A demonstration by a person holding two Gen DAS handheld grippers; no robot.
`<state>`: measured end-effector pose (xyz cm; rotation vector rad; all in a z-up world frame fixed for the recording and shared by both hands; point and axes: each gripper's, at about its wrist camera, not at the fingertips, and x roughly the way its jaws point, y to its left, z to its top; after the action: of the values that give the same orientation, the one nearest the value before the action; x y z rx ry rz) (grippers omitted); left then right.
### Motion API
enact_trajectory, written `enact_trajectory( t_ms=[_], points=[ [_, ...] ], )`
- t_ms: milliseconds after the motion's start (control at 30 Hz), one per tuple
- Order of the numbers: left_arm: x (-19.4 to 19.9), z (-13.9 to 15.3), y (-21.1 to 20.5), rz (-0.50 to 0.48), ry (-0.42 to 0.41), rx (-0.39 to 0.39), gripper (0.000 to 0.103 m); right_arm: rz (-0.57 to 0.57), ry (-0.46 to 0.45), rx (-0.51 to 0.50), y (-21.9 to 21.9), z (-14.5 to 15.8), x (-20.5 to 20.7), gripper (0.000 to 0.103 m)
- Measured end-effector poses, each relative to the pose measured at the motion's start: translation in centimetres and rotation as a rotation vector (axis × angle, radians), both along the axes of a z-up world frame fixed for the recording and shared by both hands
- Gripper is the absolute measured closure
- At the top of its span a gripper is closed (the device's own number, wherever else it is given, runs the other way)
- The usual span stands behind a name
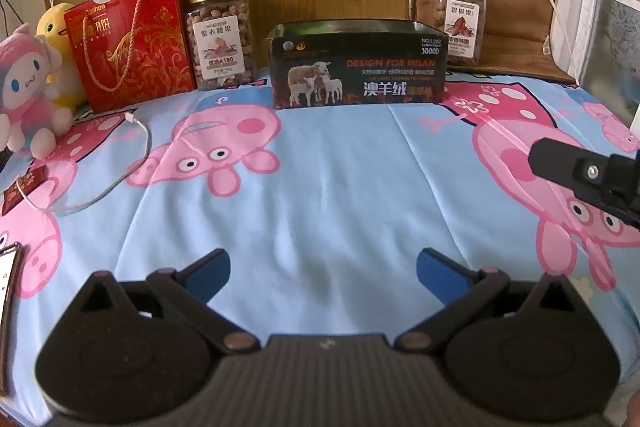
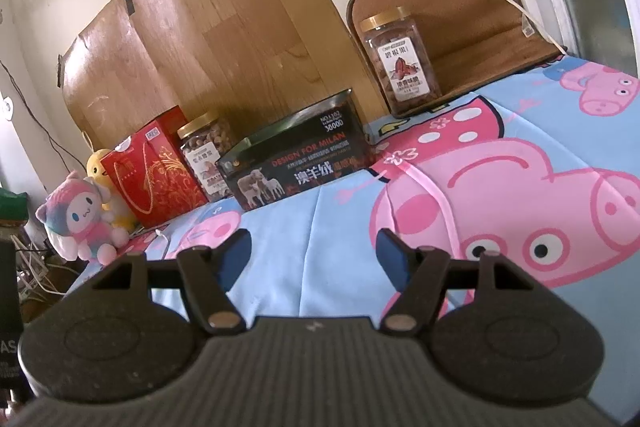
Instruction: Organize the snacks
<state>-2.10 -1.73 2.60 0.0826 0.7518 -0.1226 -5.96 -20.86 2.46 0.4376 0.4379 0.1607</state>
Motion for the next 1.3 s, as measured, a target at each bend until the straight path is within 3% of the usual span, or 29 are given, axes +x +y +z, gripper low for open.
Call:
enact_trajectory(
  t_ms=[600, 1300],
  points=[
    [-0.3, 0.4, 0.7, 0.039, -0.001, 0.001, 0.0, -0.002, -0.003, -0.001, 0.2, 0.2, 0.0, 0.031],
    [0.7, -1.2, 1.0, 0.039, 0.098, -0.015, 0.0, 0.029, 0.045, -0.001, 1.1, -0.9, 0.3, 0.027]
  ],
)
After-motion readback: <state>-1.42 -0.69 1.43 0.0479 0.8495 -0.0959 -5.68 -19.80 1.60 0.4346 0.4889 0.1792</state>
